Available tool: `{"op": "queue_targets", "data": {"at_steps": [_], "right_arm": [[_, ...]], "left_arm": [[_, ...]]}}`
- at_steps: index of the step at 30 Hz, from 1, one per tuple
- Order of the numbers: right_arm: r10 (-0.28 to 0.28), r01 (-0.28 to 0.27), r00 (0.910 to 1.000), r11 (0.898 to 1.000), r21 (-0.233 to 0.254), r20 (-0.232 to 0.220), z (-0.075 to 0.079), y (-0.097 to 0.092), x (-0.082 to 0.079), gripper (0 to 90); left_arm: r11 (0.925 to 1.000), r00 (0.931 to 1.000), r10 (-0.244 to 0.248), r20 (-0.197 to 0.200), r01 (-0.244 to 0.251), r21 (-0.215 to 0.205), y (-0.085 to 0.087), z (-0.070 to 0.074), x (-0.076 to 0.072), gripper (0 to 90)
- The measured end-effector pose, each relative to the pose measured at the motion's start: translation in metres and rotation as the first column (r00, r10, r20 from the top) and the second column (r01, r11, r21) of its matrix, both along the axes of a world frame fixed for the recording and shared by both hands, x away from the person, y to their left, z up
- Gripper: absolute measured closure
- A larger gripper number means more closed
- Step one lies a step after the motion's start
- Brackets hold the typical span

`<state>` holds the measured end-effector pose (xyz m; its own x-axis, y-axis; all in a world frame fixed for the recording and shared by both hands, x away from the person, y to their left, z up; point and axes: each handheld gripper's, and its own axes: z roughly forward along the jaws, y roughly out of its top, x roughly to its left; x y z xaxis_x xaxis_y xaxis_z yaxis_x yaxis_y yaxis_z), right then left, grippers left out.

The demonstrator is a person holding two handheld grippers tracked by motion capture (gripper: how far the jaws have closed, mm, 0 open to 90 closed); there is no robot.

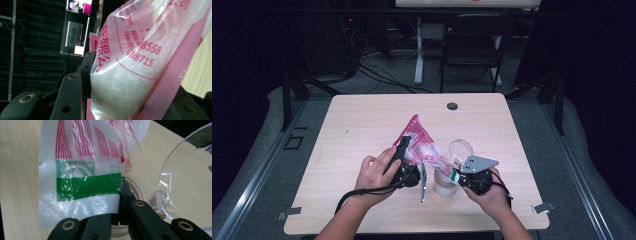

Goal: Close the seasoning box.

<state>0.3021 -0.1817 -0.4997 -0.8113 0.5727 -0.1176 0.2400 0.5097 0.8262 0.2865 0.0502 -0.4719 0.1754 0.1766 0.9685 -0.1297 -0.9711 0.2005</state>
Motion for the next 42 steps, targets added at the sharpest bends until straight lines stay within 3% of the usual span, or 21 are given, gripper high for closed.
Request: {"op": "queue_targets", "data": {"at_steps": [26,42], "right_arm": [[-0.009,0.009,0.9999,1.0,0.017,0.011,0.0067,-0.0055,-0.0015,90.0],[-0.008,0.008,0.9999,1.0,-0.007,-0.007,-0.0001,-0.0033,0.0006,90.0]], "left_arm": [[0.9999,1.0,-0.009,-0.003,0.009,-0.008,-0.0005,0.0029,0.0005,59.4],[1.0,0.9999,-0.008,-0.008,0.008,0.003,-0.0026,-0.0006,-0.0002,59.3]]}}
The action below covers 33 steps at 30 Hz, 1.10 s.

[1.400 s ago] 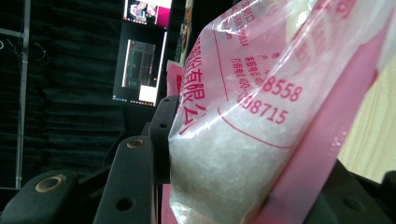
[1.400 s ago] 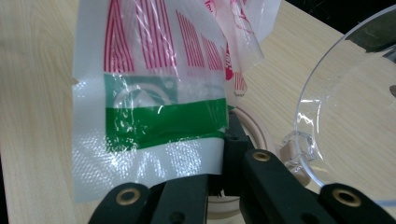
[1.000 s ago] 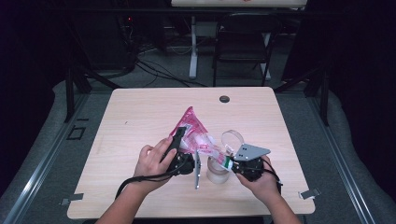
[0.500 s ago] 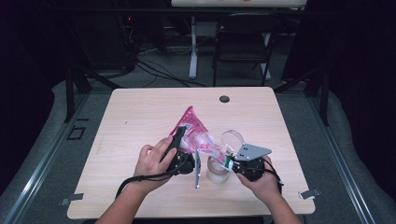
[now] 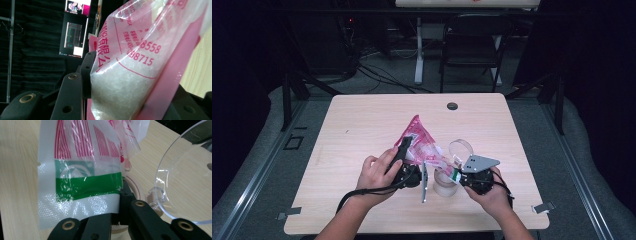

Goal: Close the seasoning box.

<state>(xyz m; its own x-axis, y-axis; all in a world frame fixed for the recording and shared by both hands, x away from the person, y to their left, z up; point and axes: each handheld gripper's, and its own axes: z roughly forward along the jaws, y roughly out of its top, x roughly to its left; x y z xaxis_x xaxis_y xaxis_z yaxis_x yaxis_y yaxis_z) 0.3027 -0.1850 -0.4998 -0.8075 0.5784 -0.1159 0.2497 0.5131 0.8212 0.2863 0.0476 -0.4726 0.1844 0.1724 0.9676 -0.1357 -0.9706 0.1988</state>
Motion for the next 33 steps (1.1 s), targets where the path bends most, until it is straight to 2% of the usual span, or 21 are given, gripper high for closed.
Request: {"op": "queue_targets", "data": {"at_steps": [5,17,27,33], "right_arm": [[0.001,-0.001,1.0,1.0,-0.001,0.007,0.001,0.0,0.0,90.0],[-0.003,0.003,0.9996,1.0,-0.002,0.027,0.005,0.003,-0.003,90.0],[-0.003,0.003,0.9994,1.0,0.003,0.036,0.007,0.004,-0.004,90.0],[-0.007,0.007,0.9992,1.0,0.005,0.04,0.007,0.005,-0.004,90.0]], "left_arm": [[0.9999,1.0,0.001,-0.004,-0.001,-0.014,0.002,-0.002,0.0,59.4],[0.9985,0.9986,0.022,-0.048,-0.024,-0.05,0.01,-0.007,-0.001,60.3],[0.9934,0.9946,0.036,-0.097,-0.046,-0.105,0.015,-0.015,-0.003,60.6],[0.9917,0.9937,0.037,-0.106,-0.05,-0.119,0.016,-0.018,-0.006,60.7]]}}
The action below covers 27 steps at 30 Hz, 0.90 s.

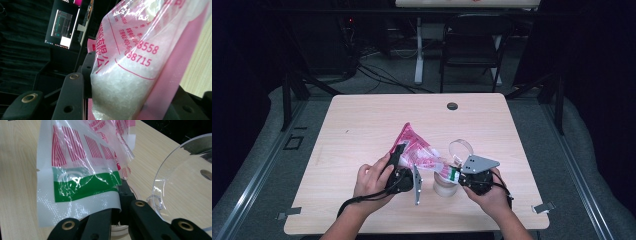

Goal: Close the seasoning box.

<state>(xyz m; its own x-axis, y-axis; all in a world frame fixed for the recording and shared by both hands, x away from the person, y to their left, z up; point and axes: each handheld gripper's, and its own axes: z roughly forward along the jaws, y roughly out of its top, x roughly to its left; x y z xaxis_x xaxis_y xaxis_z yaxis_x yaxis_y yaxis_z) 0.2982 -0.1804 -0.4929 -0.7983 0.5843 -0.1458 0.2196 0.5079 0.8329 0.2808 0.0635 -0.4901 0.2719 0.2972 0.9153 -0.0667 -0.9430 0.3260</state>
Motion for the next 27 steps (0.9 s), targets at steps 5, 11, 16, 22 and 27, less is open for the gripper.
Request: {"op": "queue_targets", "data": {"at_steps": [5,11,16,22,27], "right_arm": [[0.001,-0.001,1.0,1.0,0.005,0.007,0.001,0.001,0.0,90.0],[0.0,0.0,0.9999,1.0,0.005,0.014,0.002,0.002,0.0,90.0],[0.002,-0.002,0.9999,1.0,0.009,0.016,0.003,0.002,0.0,90.0],[0.005,-0.005,0.9998,1.0,0.008,0.017,0.002,0.003,-0.001,90.0],[0.005,-0.005,0.9998,1.0,0.01,0.021,0.003,0.004,-0.002,90.0]], "left_arm": [[0.9996,0.9997,0.013,-0.021,-0.014,-0.025,0.002,-0.002,-0.001,60.7],[0.998,0.9985,0.022,-0.051,-0.025,-0.058,0.004,-0.006,0.0,60.7],[0.9951,0.9965,0.022,-0.08,-0.03,-0.094,0.006,-0.009,-0.001,60.6],[0.9927,0.9946,0.021,-0.102,-0.033,-0.116,0.007,-0.014,-0.002,60.6],[0.9885,0.9923,0.012,-0.123,-0.03,-0.148,0.009,-0.017,-0.001,60.6]]}}
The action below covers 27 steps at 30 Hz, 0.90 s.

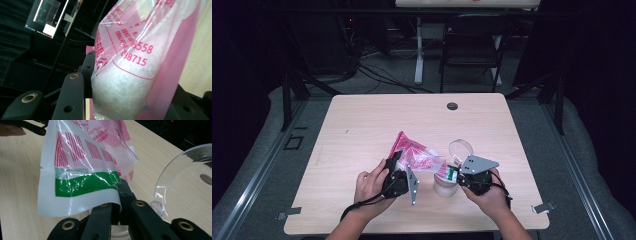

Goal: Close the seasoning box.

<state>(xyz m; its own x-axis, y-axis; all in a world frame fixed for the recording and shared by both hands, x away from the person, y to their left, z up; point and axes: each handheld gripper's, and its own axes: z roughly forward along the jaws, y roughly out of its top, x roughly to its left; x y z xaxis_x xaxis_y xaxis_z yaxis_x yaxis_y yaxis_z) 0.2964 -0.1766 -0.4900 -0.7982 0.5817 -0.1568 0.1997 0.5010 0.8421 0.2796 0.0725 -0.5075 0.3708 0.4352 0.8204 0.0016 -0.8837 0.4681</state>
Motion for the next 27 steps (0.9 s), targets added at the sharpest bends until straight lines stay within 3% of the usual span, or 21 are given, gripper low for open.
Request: {"op": "queue_targets", "data": {"at_steps": [6,16,27], "right_arm": [[0.004,-0.004,1.0,1.0,0.005,0.0,0.0,0.0,0.0,90.0],[0.007,-0.007,1.0,1.0,0.011,0.002,0.001,0.0,-0.001,90.0],[0.007,-0.007,1.0,1.0,0.011,0.002,0.001,0.0,-0.001,90.0]], "left_arm": [[0.9999,0.9997,0.0,-0.024,0.0,-0.01,0.001,-0.003,0.001,60.2],[0.9966,0.9961,-0.013,-0.087,0.005,-0.083,0.002,-0.009,0.003,60.2],[0.9956,0.9935,-0.016,-0.113,0.006,-0.093,0.002,-0.012,0.003,60.3]]}}
